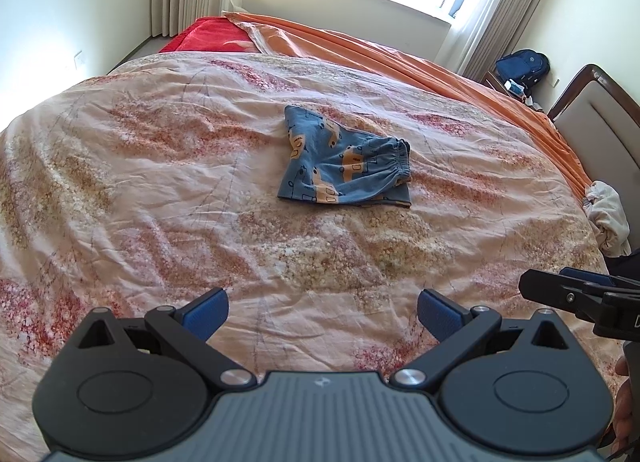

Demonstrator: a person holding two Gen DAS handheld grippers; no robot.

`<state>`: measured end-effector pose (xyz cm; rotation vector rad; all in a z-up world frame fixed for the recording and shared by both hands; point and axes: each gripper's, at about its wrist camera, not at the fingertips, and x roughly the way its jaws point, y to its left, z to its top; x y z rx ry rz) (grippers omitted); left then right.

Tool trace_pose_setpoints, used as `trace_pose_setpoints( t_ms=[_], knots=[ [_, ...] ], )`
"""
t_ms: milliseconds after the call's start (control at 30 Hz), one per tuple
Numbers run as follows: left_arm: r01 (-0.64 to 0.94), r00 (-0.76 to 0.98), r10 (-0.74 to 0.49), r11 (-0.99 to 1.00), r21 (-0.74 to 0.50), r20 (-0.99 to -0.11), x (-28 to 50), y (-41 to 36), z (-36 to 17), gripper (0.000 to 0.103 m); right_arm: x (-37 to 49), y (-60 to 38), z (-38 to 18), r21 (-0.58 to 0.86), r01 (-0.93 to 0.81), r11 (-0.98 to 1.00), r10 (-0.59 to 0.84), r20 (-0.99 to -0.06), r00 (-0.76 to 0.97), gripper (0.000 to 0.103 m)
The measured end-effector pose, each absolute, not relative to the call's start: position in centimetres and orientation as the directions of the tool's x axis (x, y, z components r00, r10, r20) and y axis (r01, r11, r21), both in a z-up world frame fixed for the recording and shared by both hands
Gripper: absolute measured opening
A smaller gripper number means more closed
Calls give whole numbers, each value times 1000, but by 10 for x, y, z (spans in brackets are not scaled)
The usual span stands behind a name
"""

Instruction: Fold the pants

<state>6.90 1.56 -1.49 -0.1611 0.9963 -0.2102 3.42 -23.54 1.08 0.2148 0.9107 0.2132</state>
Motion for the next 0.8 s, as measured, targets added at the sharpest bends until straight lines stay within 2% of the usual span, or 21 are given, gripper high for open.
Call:
trace_pose_setpoints(
  t_ms=[400,800],
  knots=[
    [112,521,-296,953,-280,-801,68,17,-16,103,36,-235,11,275,-91,957,274,-758,591,102],
    [119,585,-263,964,-239,-767,64,16,-6,103,37,-237,6,276,-83,958,271,-761,589,102]
  ],
)
